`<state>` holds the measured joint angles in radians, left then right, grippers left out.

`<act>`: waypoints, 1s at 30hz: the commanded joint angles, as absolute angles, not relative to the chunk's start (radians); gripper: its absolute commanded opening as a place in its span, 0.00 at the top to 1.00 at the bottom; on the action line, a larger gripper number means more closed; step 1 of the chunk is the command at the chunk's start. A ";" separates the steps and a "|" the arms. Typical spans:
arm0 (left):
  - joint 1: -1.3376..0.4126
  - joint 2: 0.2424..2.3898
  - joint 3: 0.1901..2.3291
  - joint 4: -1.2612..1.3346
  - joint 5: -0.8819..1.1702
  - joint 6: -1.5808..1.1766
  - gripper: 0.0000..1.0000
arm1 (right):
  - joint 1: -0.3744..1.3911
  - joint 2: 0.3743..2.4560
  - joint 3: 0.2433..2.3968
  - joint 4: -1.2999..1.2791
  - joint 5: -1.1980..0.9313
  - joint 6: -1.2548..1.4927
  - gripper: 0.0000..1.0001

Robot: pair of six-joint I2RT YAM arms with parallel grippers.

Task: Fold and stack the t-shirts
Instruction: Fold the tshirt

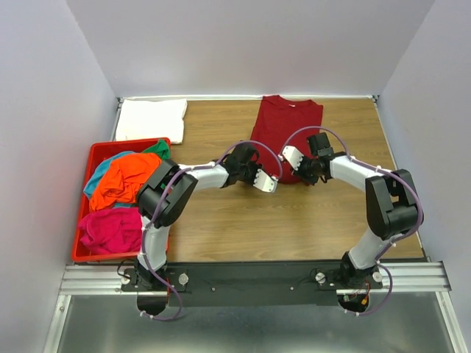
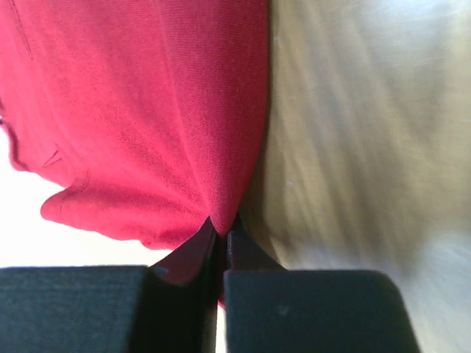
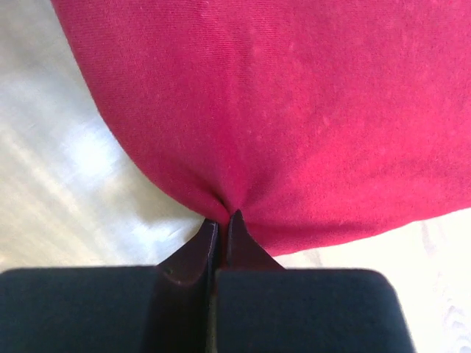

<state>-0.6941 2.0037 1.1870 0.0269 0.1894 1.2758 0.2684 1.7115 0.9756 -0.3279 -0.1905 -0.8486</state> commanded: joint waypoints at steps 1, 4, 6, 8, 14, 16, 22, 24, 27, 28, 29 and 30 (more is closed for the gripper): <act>-0.701 1.927 1.201 -0.129 0.270 1.209 0.93 | 0.279 1.631 0.960 -0.539 -0.270 -0.850 0.99; -0.724 1.853 1.149 -0.192 0.305 1.192 0.93 | 0.290 1.522 0.913 -0.672 -0.334 -0.877 0.99; -0.750 1.774 1.094 -0.230 0.328 1.175 0.93 | 0.302 1.471 0.868 -0.738 -0.359 -0.888 0.99; -0.767 1.699 1.060 -0.294 0.351 1.155 0.93 | 0.308 1.386 0.845 -0.833 -0.383 -0.897 0.99; -0.856 1.551 0.988 -0.393 0.422 1.062 0.97 | 0.311 1.111 0.778 -0.931 -0.391 -0.833 0.99; -0.865 1.534 0.997 -0.406 0.408 1.046 0.99 | 0.311 1.062 0.801 -0.933 -0.353 -0.784 0.99; -0.870 1.537 1.138 -0.413 0.325 1.098 0.99 | 0.310 1.011 0.917 -0.867 -0.186 -0.693 0.99; -0.864 1.569 1.202 -0.397 0.279 1.149 1.00 | 0.305 1.026 0.954 -0.809 -0.125 -0.680 0.99; -0.842 1.640 1.282 -0.370 0.262 1.207 1.00 | 0.279 1.071 0.991 -0.749 -0.075 -0.680 0.99; -0.822 1.663 1.304 -0.358 0.258 1.215 1.00 | 0.261 1.089 1.000 -0.709 -0.071 -0.680 0.99; -0.815 1.713 1.359 -0.353 0.256 1.219 1.00 | 0.217 1.121 1.008 -0.690 -0.078 -0.680 0.99; -0.804 1.739 1.385 -0.344 0.253 1.223 1.00 | 0.195 1.146 1.026 -0.677 -0.090 -0.681 0.99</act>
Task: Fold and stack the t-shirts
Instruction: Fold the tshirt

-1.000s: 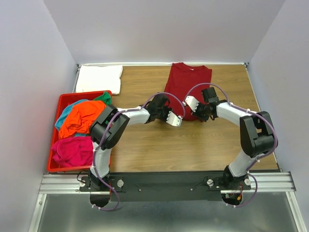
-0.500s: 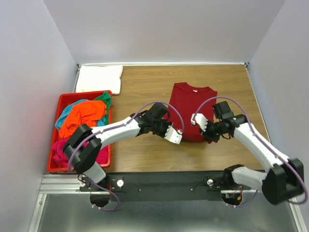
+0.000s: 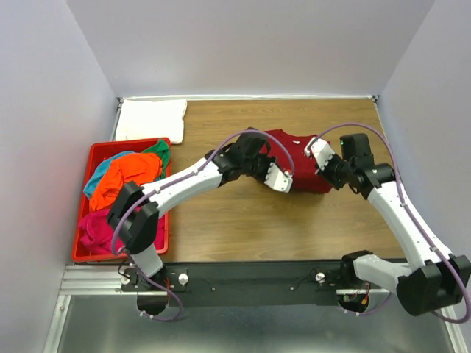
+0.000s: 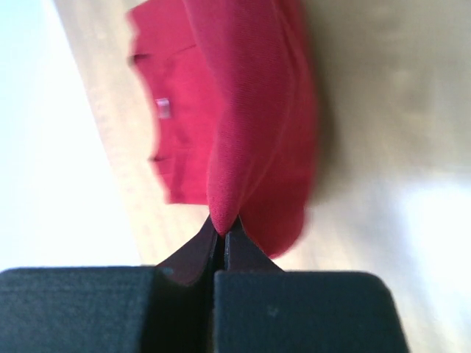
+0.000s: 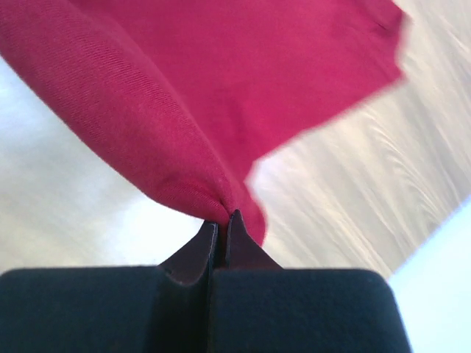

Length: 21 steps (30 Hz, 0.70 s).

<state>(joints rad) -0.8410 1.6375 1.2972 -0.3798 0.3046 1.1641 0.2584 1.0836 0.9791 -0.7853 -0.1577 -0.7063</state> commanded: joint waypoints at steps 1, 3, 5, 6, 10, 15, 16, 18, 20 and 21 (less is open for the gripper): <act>-0.786 1.791 1.435 -0.321 0.244 1.220 1.00 | 0.151 1.185 1.034 -0.648 -0.109 -0.681 0.99; -0.770 1.842 1.475 -0.284 0.230 1.218 1.00 | 0.120 1.230 1.051 -0.621 -0.115 -0.690 0.99; -0.752 1.915 1.534 -0.246 0.224 1.220 1.00 | 0.088 1.268 1.057 -0.571 -0.112 -0.695 0.99; -0.747 1.937 1.552 -0.230 0.221 1.213 1.00 | 0.080 1.299 1.058 -0.552 -0.112 -0.698 0.99; -0.726 2.035 1.646 -0.192 0.204 1.183 1.00 | 0.054 1.373 1.100 -0.470 -0.121 -0.706 0.99; -0.707 2.083 1.683 -0.132 0.157 1.132 1.00 | 0.045 1.485 1.184 -0.440 -0.127 -0.704 0.99; -0.704 2.088 1.681 -0.103 0.147 1.126 1.00 | 0.043 1.520 1.201 -0.436 -0.126 -0.701 0.99; -0.696 2.091 1.674 -0.066 0.124 1.112 1.00 | 0.044 1.546 1.241 -0.430 -0.130 -0.696 0.99; -0.683 2.103 1.671 -0.019 0.118 1.104 1.00 | 0.043 1.587 1.264 -0.414 -0.133 -0.686 0.99; -0.678 2.114 1.678 -0.012 0.111 1.106 1.00 | 0.044 1.609 1.294 -0.408 -0.130 -0.678 0.99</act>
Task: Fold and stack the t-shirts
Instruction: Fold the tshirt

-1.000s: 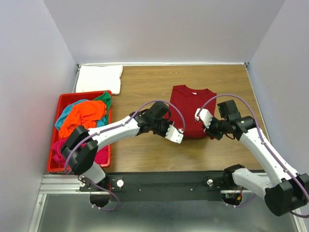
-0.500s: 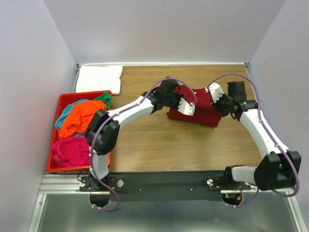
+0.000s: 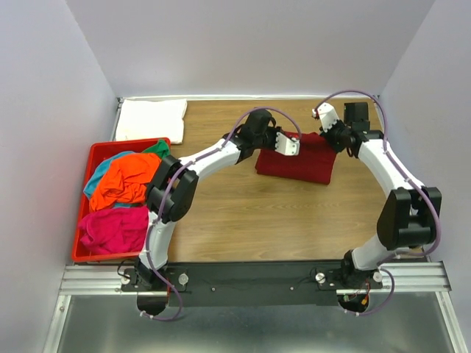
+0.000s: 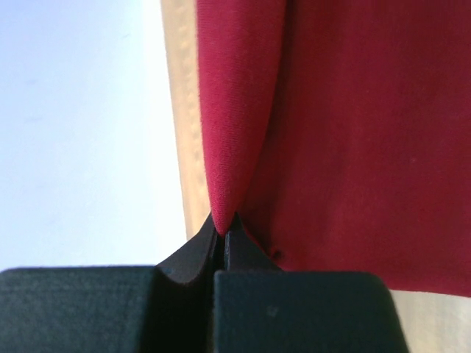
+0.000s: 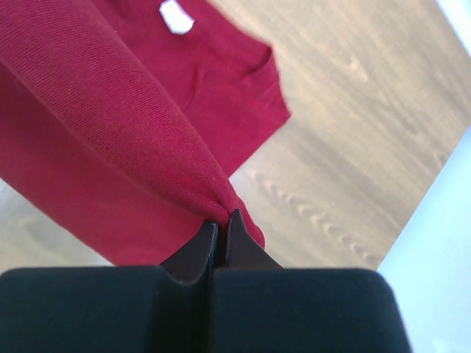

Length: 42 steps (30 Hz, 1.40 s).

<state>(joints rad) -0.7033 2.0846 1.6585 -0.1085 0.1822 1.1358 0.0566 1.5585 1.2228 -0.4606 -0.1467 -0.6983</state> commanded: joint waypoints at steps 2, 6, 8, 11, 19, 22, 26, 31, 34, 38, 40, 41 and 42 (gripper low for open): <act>-0.670 2.161 1.721 -0.018 0.095 1.106 1.00 | 0.043 1.667 1.324 -0.408 -0.127 -0.670 0.99; -0.666 2.236 1.801 -0.054 0.091 1.091 1.00 | 0.043 1.756 1.385 -0.405 -0.118 -0.646 0.99; -0.664 2.267 1.824 -0.055 0.095 1.074 1.00 | 0.044 1.792 1.416 -0.403 -0.110 -0.637 0.99; -0.664 2.304 1.862 -0.006 0.034 0.982 0.84 | 0.044 1.857 1.457 -0.396 -0.085 -0.615 0.90; -0.646 2.352 2.143 0.039 -0.343 0.465 0.02 | 0.041 1.947 1.491 -0.111 0.295 -0.284 0.27; -0.621 2.286 2.226 -0.066 -0.324 0.327 0.02 | 0.017 1.905 1.464 -0.110 0.180 -0.198 0.22; -0.534 2.099 2.102 -0.187 -0.091 0.152 0.02 | -0.021 1.816 1.379 -0.182 -0.180 -0.153 0.13; -0.422 2.034 1.904 -0.232 0.391 -0.032 0.06 | -0.028 1.723 1.284 -0.426 -0.740 -0.368 0.12; -0.387 2.085 1.904 -0.265 0.576 -0.084 0.06 | -0.035 1.680 1.195 -0.425 -0.788 -0.403 0.11; -0.387 2.189 1.983 -0.322 0.627 -0.094 0.06 | -0.093 1.652 1.155 -0.431 -0.849 -0.391 0.11; -0.385 2.258 2.038 -0.328 0.653 -0.100 0.06 | -0.143 1.640 1.147 -0.433 -0.885 -0.390 0.11; -0.387 2.311 2.061 -0.337 0.661 -0.101 0.06 | -0.164 1.625 1.143 -0.433 -0.894 -0.391 0.11; -0.388 2.339 2.116 -0.345 0.670 -0.109 0.06 | -0.172 1.615 1.131 -0.431 -0.902 -0.400 0.11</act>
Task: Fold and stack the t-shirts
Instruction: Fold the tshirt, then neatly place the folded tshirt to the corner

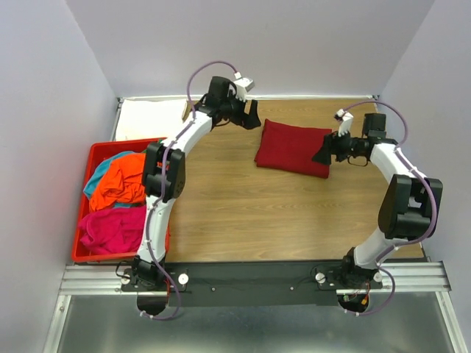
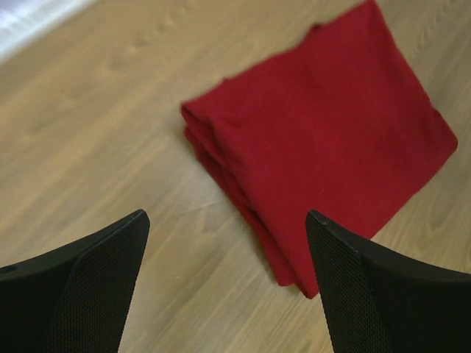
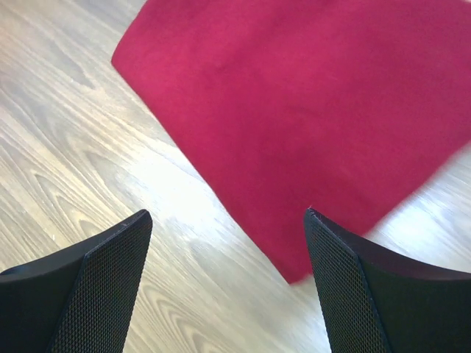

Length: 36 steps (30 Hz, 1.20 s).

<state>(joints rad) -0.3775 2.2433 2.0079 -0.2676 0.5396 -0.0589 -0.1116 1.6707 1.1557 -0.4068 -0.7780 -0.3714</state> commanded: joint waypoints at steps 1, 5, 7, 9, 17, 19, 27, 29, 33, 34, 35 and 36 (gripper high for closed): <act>-0.388 2.365 2.141 -0.351 0.682 -0.110 0.07 | -0.179 1.608 1.128 -0.431 -0.903 -0.402 0.10; -0.393 2.497 2.264 -0.351 0.701 -0.179 0.08 | -0.202 1.600 1.115 -0.431 -0.928 -0.406 0.11; -0.396 2.529 2.287 -0.350 0.698 -0.207 0.09 | -0.207 1.606 1.117 -0.433 -0.943 -0.402 0.11; -0.405 2.560 2.301 -0.348 0.661 -0.232 0.11 | -0.216 1.608 1.115 -0.436 -0.963 -0.400 0.11; -0.429 2.640 2.335 -0.347 0.612 -0.310 0.14 | -0.227 1.597 1.118 -0.443 -0.989 -0.402 0.11; -0.436 2.652 2.356 -0.350 0.604 -0.328 0.16 | -0.229 1.594 1.120 -0.445 -0.994 -0.402 0.11; -0.457 2.681 2.381 -0.391 0.491 -0.376 0.25 | -0.252 1.574 1.123 -0.449 -1.025 -0.397 0.11; -0.465 2.683 2.381 -0.409 0.485 -0.377 0.25 | -0.253 1.572 1.124 -0.451 -1.028 -0.396 0.11; -0.492 2.689 2.382 -0.423 0.491 -0.388 0.32 | -0.261 1.568 1.126 -0.453 -1.031 -0.396 0.11; -0.495 2.692 2.384 -0.429 0.486 -0.387 0.34 | -0.264 1.565 1.126 -0.453 -1.034 -0.396 0.11; -0.500 2.695 2.382 -0.442 0.482 -0.388 0.34 | -0.270 1.563 1.126 -0.453 -1.040 -0.396 0.11; -0.503 2.697 2.384 -0.448 0.466 -0.391 0.37 | -0.271 1.562 1.126 -0.453 -1.042 -0.396 0.11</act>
